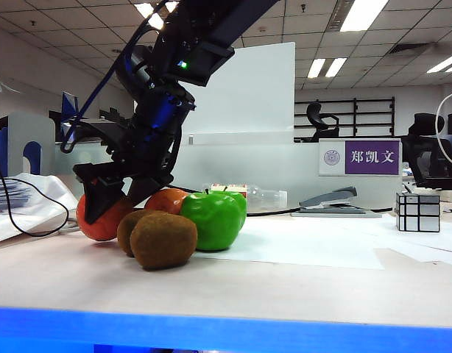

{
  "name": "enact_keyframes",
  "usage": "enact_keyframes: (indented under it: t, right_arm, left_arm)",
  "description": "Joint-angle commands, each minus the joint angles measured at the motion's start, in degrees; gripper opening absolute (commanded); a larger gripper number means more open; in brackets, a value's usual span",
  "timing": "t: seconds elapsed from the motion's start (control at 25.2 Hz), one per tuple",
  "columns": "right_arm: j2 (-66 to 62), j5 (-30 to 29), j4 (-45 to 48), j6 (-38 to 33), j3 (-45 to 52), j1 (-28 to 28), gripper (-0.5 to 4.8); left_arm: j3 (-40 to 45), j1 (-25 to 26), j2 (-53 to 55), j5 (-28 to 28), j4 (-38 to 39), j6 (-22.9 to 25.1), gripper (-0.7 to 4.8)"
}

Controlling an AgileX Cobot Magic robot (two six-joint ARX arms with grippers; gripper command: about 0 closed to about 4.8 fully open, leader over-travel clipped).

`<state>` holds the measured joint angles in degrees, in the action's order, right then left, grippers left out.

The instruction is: Put the same fruits together.

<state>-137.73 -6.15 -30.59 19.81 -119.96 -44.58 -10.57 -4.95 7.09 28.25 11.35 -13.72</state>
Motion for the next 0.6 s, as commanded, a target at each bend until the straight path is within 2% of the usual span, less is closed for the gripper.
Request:
enact_keyframes:
  t: [0.04,0.2,0.4,0.52,0.6]
  right_arm:
    - [-0.2,-0.2,-0.5,0.0,-0.1,-0.1,1.66]
    - [-0.2,-0.2,-0.5,0.0,-0.1,-0.1,2.1]
    - [-0.2,-0.2,-0.5,0.1,-0.1,-0.1,2.32]
    - [-0.2,-0.2,-0.5,0.2,-0.1,-0.1,2.74]
    - [-0.2,-0.2,-0.5,0.2,-0.1,-0.1,2.76]
  left_arm:
    - [-0.2,0.0,0.0,0.0,-0.8,0.2,0.62]
    - [-0.3,0.0,0.0,0.0,-0.8,0.2,0.62]
    - [-0.3,0.0,0.0,0.0,-0.8,0.2,0.62]
    - [-0.3,0.0,0.0,0.0,-0.8,0.2,0.62]
    - [-0.3,0.0,0.0,0.0,-0.8,0.2,0.62]
